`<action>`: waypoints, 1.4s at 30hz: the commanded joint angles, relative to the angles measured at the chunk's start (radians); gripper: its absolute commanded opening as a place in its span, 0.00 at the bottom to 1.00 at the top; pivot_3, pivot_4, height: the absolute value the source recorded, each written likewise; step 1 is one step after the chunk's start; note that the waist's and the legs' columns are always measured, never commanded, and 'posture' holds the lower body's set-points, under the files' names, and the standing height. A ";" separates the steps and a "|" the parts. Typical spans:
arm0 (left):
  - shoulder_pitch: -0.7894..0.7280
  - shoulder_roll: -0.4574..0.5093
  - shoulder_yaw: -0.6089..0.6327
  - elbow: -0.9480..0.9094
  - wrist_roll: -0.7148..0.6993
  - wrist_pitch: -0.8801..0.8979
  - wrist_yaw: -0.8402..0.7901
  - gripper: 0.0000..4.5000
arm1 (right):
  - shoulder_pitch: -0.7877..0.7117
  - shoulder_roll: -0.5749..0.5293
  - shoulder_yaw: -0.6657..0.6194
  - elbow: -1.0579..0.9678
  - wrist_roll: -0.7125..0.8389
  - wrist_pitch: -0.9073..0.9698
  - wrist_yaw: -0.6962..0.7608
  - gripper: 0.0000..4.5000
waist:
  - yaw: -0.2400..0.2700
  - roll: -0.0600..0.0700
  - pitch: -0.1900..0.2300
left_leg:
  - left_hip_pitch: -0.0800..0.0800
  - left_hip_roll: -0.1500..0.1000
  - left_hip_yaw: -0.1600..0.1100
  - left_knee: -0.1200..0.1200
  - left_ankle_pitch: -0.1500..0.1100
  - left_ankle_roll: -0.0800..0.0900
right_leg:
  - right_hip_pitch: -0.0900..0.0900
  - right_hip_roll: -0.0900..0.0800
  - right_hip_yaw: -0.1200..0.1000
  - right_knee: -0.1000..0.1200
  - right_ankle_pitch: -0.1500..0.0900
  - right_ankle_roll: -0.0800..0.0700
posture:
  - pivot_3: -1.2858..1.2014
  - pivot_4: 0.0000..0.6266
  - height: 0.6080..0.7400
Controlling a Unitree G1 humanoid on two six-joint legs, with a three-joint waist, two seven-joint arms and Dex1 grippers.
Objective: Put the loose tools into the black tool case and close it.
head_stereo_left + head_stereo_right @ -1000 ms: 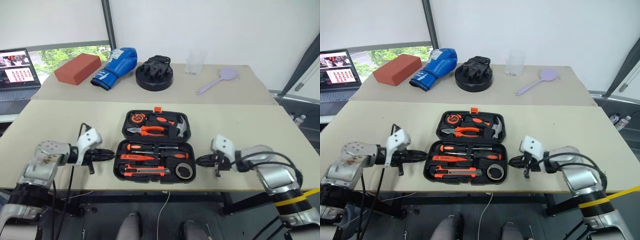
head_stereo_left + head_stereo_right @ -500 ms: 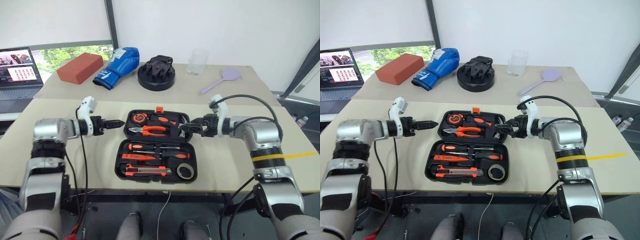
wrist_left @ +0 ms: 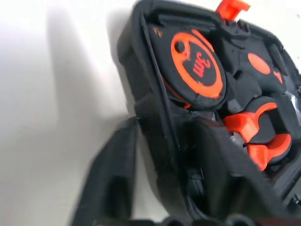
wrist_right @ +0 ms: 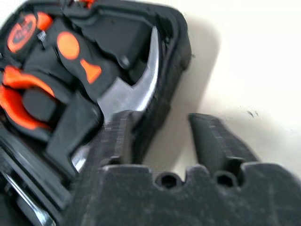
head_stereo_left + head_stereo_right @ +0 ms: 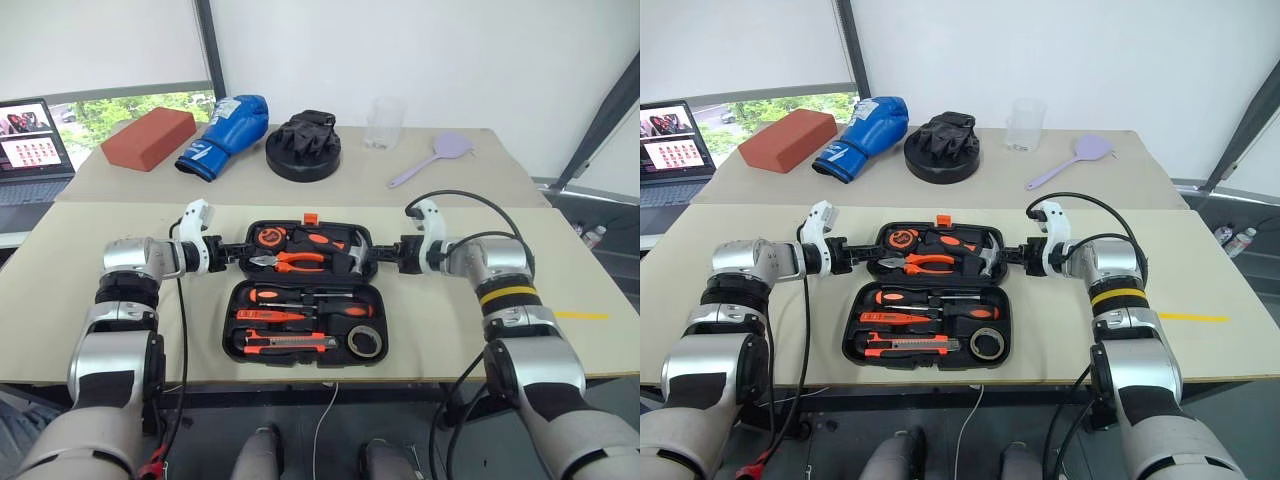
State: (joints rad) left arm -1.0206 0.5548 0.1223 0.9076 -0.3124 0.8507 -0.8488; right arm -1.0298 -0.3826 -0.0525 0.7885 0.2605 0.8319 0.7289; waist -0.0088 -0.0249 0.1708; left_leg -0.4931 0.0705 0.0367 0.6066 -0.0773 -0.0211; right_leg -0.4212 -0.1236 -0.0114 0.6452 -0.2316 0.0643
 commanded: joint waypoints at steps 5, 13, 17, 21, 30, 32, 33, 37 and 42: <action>-0.015 -0.011 -0.007 -0.025 -0.002 -0.001 -0.043 0.00 | 0.015 -0.005 0.041 -0.036 -0.039 -0.045 0.015 0.02 | 0.000 0.000 0.000 | 0.001 0.000 0.000 0.000 -0.003 -0.006 | 0.001 0.000 0.000 0.000 0.000 0.000 | 0.52 0.24 0.97; 0.073 0.004 -0.057 -0.222 0.018 -0.095 -0.085 0.00 | 0.044 -0.040 0.046 -0.180 -0.061 -0.160 0.031 0.02 | 0.001 0.000 0.000 | 0.000 0.000 0.000 0.000 -0.003 -0.006 | 0.000 0.000 0.000 0.000 0.000 0.000 | 0.52 0.24 0.97; 0.159 0.009 -0.013 -0.384 0.020 -0.244 -0.043 0.00 | 0.090 -0.067 0.026 -0.337 -0.075 -0.287 0.011 0.02 | 0.002 0.000 0.000 | -0.001 0.000 0.000 0.000 -0.003 -0.006 | -0.001 0.000 0.000 0.000 0.000 0.000 | 0.52 0.24 0.97; 0.266 0.004 0.023 -0.570 0.037 -0.424 0.012 0.00 | 0.163 -0.085 0.006 -0.507 -0.089 -0.401 -0.030 0.02 | 0.003 0.001 0.001 | -0.003 0.000 0.000 -0.001 -0.002 -0.007 | -0.003 0.000 0.000 -0.001 0.000 0.000 | 0.52 0.24 0.97; 0.527 0.029 -0.041 -0.845 0.164 -0.745 0.064 0.00 | 0.437 -0.093 -0.008 -0.789 -0.104 -0.529 -0.091 0.02 | 0.008 0.001 0.001 | -0.002 0.000 0.000 -0.003 0.001 -0.002 | -0.002 0.000 0.000 -0.004 0.000 -0.001 | 0.52 0.24 0.97; 0.576 0.035 -0.052 -0.873 0.195 -0.803 0.077 0.00 | 0.503 -0.098 -0.005 -0.819 -0.123 -0.592 -0.099 0.02 | 0.013 0.001 0.001 | -0.001 0.000 0.000 -0.003 -0.003 -0.007 | -0.001 0.000 0.000 -0.005 0.000 -0.001 | 0.52 0.24 0.97; 0.596 0.038 -0.055 -0.880 0.209 -0.827 0.086 0.00 | 0.528 -0.101 -0.004 -0.831 -0.130 -0.622 -0.102 0.02 | 0.015 0.001 0.001 | 0.000 0.000 0.000 -0.003 -0.003 -0.007 | 0.000 0.000 0.000 -0.005 0.000 -0.001 | 0.52 0.24 0.97; 0.684 0.036 -0.025 -0.940 0.191 -0.811 0.118 0.00 | 0.651 -0.130 0.006 -0.906 -0.160 -0.747 -0.087 0.02 | 0.022 0.001 0.001 | 0.001 0.000 0.000 -0.003 -0.003 -0.008 | 0.001 0.000 0.000 -0.006 -0.001 0.000 | 0.52 0.24 0.97; 0.781 0.071 0.078 -1.117 0.009 -0.558 0.111 0.28 | 0.768 -0.190 -0.061 -1.019 -0.076 -0.698 -0.039 0.22 | 0.021 0.001 0.001 | 0.001 0.001 0.001 -0.002 -0.003 -0.008 | 0.001 -0.001 0.000 -0.005 -0.002 0.000 | 0.52 0.24 0.97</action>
State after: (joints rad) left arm -0.2429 0.5976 0.1399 -0.1206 -0.2259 0.2035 -0.7352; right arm -0.2616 -0.5476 -0.0524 -0.1635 0.1425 0.1197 0.6793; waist 0.0120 -0.0237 0.1717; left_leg -0.4921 0.0714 0.0372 0.6044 -0.0803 -0.0288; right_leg -0.4206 -0.1244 -0.0115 0.6398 -0.2338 0.0646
